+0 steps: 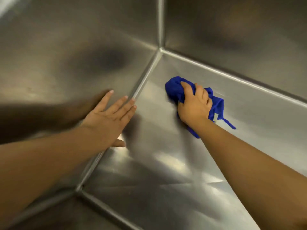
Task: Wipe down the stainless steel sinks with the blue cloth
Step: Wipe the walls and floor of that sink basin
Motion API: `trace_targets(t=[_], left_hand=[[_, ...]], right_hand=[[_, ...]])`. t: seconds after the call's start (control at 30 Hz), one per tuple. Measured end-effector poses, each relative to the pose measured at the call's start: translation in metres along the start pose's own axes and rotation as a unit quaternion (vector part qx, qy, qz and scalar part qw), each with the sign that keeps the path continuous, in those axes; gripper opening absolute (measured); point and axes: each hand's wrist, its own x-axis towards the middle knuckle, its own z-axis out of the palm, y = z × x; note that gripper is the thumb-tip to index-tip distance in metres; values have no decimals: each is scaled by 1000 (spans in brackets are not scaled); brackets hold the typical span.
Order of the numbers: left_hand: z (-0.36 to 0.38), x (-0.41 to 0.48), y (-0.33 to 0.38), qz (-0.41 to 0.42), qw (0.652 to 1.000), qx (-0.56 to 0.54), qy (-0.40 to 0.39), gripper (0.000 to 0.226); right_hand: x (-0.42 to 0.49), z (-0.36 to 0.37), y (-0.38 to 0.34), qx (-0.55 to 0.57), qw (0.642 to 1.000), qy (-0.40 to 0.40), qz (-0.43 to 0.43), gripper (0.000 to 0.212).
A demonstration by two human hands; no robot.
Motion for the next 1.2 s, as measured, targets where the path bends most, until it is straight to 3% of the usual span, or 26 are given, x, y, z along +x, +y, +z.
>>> trace_targets(t=[0.1,0.2,0.3,0.4,0.53,0.6,0.73,0.83,0.93,1.1,1.2], left_hand=[[-5,-6,-5,8,999,30,-41,100],[-9,-10,-6,0,998,40,-55,98],[-11,-14,-6,6,996,65,-67,90],[-10,-16,-8,21,993,95,-64,84],[-8,-15,-4,25,991,109,-77,76],[-6,-15,-1,23,989,122,-84,76],[0,-24,0,18,984,159,-85,69],[5,-35,-2,28,977,188,-98,71],[6,-44,-1,30,969,223,-100,74],[10,-53,6,42,956,265,-122,77],[15,-57,9,57,955,260,-129,73]], right_hand=[[-13,10,-10,4,1000,15,-16,67],[-76,31,-10,8,984,-3,-177,76],[-98,39,-11,-3,962,-37,-269,77],[-56,33,-28,-18,971,-14,-237,69],[-11,30,-67,23,998,-34,-53,68],[-32,35,-71,22,995,-30,-93,69],[-129,60,-39,-8,945,-34,-327,63],[-170,62,-28,-27,917,-54,-395,59],[-153,62,-41,-32,918,-46,-393,70],[-140,66,-84,20,965,-67,-255,66],[-172,74,-79,1,941,-81,-328,67]])
